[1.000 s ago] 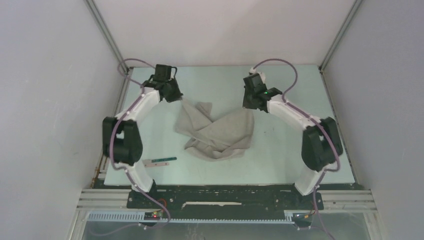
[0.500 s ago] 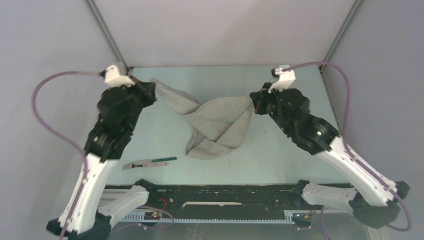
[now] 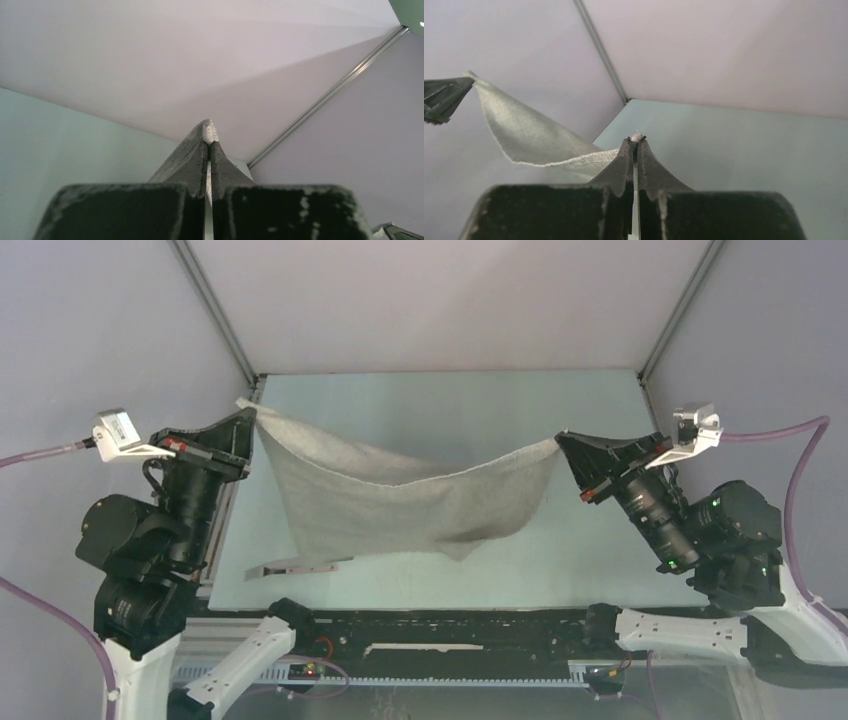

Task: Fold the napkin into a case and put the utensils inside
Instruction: Pick up the crumpled napkin from the center of the board, then flatten out the crumpled napkin at the center of the board.

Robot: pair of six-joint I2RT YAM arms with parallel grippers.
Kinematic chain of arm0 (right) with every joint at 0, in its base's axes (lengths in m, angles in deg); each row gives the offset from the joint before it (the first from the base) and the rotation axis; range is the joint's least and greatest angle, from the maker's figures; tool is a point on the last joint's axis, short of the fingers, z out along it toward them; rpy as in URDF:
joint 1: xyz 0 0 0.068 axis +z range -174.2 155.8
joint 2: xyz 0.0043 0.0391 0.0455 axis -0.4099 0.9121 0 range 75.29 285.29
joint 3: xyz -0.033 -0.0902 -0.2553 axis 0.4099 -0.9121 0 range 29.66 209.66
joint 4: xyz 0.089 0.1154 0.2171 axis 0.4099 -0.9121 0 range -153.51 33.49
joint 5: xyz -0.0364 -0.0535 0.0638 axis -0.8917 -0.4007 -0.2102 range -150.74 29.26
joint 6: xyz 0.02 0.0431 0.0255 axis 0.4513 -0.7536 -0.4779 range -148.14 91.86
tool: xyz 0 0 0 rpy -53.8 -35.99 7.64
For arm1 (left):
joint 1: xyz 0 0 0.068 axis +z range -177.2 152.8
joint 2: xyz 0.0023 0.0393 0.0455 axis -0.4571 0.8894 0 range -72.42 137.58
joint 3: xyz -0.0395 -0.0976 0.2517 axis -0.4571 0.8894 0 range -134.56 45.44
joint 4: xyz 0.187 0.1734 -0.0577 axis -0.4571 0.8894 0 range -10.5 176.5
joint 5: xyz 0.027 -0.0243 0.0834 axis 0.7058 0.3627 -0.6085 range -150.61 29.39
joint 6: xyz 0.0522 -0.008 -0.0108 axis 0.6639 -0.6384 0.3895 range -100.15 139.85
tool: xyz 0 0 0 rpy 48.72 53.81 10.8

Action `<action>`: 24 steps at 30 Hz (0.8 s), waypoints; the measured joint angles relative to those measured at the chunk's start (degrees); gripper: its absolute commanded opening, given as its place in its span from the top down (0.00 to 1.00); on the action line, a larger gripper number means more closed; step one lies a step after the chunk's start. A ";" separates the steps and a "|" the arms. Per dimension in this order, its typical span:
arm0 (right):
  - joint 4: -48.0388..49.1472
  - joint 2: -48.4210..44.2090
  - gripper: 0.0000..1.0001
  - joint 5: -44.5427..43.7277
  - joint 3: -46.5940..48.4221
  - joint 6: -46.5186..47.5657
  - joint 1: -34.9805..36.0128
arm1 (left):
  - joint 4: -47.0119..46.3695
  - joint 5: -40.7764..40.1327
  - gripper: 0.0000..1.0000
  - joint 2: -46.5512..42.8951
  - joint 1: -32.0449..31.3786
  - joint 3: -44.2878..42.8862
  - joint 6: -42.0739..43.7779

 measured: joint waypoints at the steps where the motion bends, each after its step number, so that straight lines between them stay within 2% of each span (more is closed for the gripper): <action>1: 0.85 0.20 1.00 -1.22 0.07 0.94 0.52 | -0.04 0.24 1.00 0.46 0.00 -0.20 -0.44; 4: 4.59 2.10 1.00 -7.15 0.20 4.52 0.46 | 0.00 0.07 1.00 3.39 0.00 -1.09 -2.34; 6: 6.12 4.39 1.00 -9.99 1.01 5.79 -2.36 | 0.24 -0.74 1.00 7.67 -0.02 -2.71 -3.69; 9: 3.21 9.44 1.00 -5.86 4.37 2.12 -15.98 | 0.76 -2.69 1.00 15.76 -0.04 -5.99 -4.90; 12: 0.50 13.79 1.00 2.40 6.84 -3.23 -36.68 | 0.28 -5.18 1.00 24.02 0.04 -7.76 -5.22; 15: 0.96 16.74 1.00 10.60 4.55 -6.23 -45.97 | 0.09 -5.40 1.00 31.21 0.31 -7.89 -5.07; 19: 0.28 19.06 1.00 17.59 4.33 -7.06 -47.67 | 0.46 -4.22 1.00 35.67 0.33 -9.44 -4.09; 24: 0.63 15.96 1.00 24.87 4.33 -6.67 -47.58 | -1.68 -1.20 1.00 30.56 -0.24 -9.51 -1.97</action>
